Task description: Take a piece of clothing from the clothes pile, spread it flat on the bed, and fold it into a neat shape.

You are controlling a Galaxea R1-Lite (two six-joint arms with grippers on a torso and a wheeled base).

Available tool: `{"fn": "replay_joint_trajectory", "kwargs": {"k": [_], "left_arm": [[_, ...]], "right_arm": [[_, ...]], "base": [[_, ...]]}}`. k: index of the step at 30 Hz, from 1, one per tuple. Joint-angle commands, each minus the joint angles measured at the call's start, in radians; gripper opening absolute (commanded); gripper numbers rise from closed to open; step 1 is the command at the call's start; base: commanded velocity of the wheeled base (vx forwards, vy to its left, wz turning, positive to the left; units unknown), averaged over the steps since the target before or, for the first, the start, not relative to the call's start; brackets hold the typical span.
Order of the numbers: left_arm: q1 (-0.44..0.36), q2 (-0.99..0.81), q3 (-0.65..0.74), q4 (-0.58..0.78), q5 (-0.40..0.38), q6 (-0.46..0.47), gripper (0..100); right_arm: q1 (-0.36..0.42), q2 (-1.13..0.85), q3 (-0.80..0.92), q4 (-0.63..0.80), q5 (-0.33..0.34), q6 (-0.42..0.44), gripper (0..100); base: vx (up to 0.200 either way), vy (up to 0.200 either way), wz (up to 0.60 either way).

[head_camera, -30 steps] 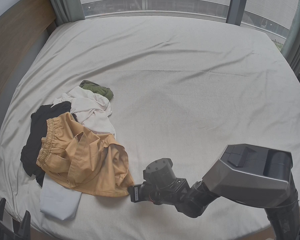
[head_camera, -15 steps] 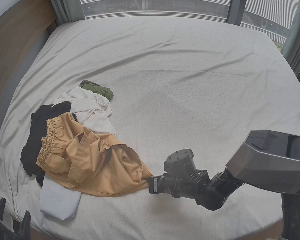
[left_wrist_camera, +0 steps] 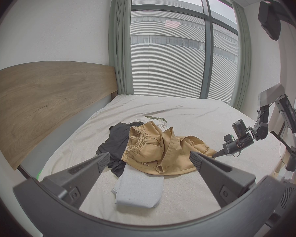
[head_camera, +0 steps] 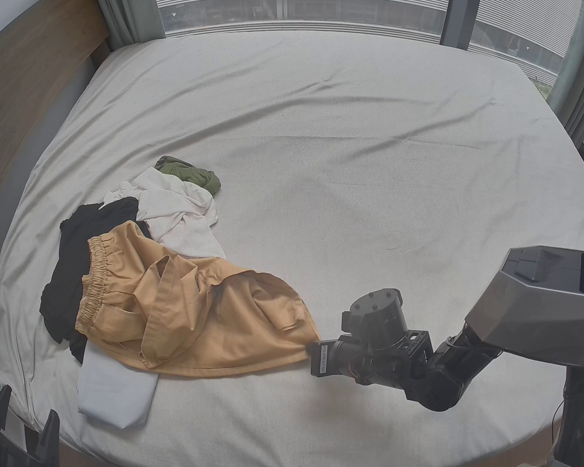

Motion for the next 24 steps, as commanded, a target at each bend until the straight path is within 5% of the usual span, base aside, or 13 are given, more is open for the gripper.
{"fn": "replay_joint_trajectory", "kwargs": {"k": [1,24], "left_arm": [[0.000,-0.017,0.018,-0.001,0.000,0.000,100],[0.000,-0.017,0.018,-0.001,0.000,0.000,100]], "right_arm": [[-0.003,-0.012,0.040,-0.019,-0.007,-0.001,0],[-0.025,-0.089,0.364,-0.247,-0.010,-0.029,0]], "base": [[0.000,0.000,0.00],[0.000,0.000,0.00]]}}
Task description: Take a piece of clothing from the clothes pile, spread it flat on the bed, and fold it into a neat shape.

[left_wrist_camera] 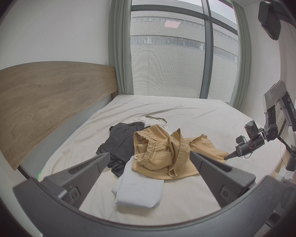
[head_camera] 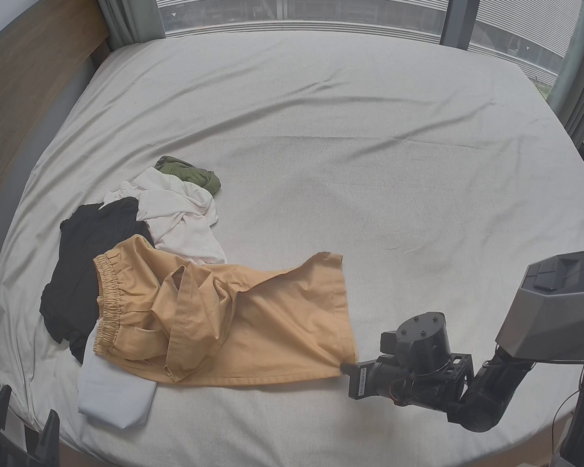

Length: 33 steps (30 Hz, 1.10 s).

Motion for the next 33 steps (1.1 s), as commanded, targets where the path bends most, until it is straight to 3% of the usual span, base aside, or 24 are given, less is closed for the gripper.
{"fn": "replay_joint_trajectory", "kwargs": {"k": [1,7,33], "left_arm": [[0.000,-0.017,0.018,0.000,0.000,-0.001,100],[0.000,-0.017,0.018,0.000,0.000,-0.001,100],[0.000,-0.017,0.018,0.000,0.000,-0.001,100]], "right_arm": [[0.002,-0.008,0.064,-0.033,0.000,-0.005,0],[0.000,-0.013,0.129,-0.090,-0.032,-0.020,0],[-0.055,-0.002,0.432,-0.303,-0.034,-0.088,0]], "base": [[0.000,0.000,0.00],[0.000,0.000,0.00],[0.000,0.000,0.00]]}}
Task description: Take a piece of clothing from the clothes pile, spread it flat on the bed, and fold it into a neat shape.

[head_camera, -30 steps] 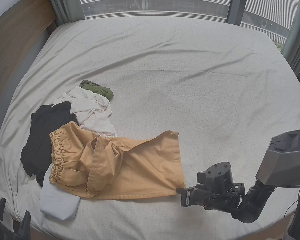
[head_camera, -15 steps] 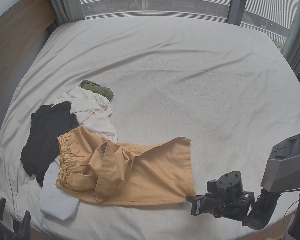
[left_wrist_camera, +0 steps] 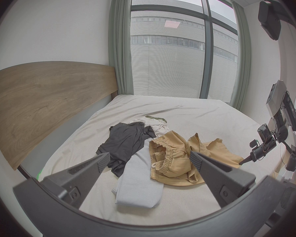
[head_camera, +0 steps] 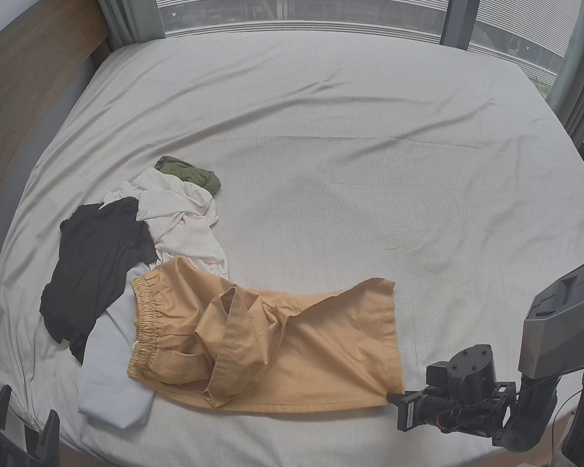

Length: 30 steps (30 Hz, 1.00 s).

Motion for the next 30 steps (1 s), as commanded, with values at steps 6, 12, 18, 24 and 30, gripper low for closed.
{"fn": "replay_joint_trajectory", "kwargs": {"k": [6,12,18,24,30], "left_arm": [[0.000,-0.017,0.018,-0.001,0.000,0.000,100],[0.000,-0.017,0.018,-0.001,0.000,0.000,100],[0.000,-0.017,0.018,0.001,0.000,0.000,100],[-0.001,-0.017,0.018,-0.001,0.000,0.000,100],[-0.001,-0.017,0.018,-0.001,0.000,0.001,100]], "right_arm": [[-0.029,0.009,0.094,-0.042,0.001,0.000,0],[-0.042,0.013,0.094,-0.034,0.001,-0.002,0],[-0.045,0.011,0.094,-0.005,-0.011,-0.003,0],[-0.076,-0.004,0.094,0.025,-0.025,-0.032,0],[-0.093,-0.050,0.094,0.090,-0.037,-0.034,0]], "base": [[0.000,0.000,0.00],[0.000,0.000,0.00],[0.000,0.000,0.00],[0.000,0.000,0.00],[0.000,0.000,0.00]]}}
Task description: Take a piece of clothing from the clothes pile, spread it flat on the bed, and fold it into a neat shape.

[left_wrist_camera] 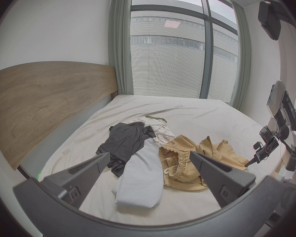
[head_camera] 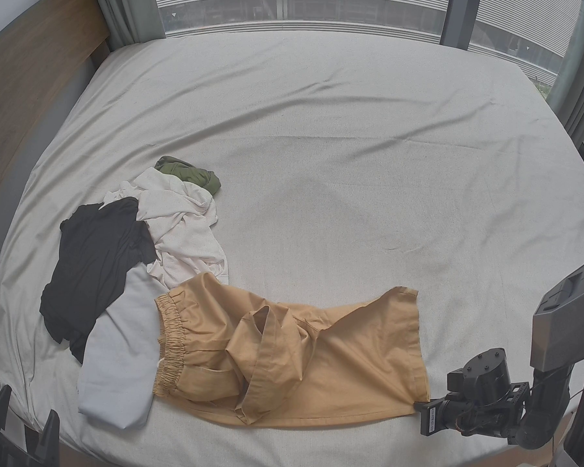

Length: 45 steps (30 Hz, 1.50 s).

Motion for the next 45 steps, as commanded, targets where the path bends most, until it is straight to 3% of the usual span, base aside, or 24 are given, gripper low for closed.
{"fn": "replay_joint_trajectory", "kwargs": {"k": [1,15,27,45], "left_arm": [[0.000,-0.017,0.018,0.001,0.000,-0.001,100],[0.001,-0.017,0.018,-0.001,0.000,0.001,100],[0.000,-0.017,0.018,-0.001,0.000,0.002,100],[0.000,-0.017,0.018,0.001,0.000,0.002,100]], "right_arm": [[-0.021,-0.039,0.017,0.020,-0.003,-0.003,0],[-0.219,-0.097,0.017,0.092,0.024,-0.068,0],[-0.219,-0.318,0.017,0.370,0.038,-0.065,0],[-0.254,-0.383,0.017,0.525,0.047,-0.066,0]], "base": [[0.000,0.000,0.00],[0.000,0.000,0.00],[0.000,0.000,0.00],[0.000,0.000,0.00]]}}
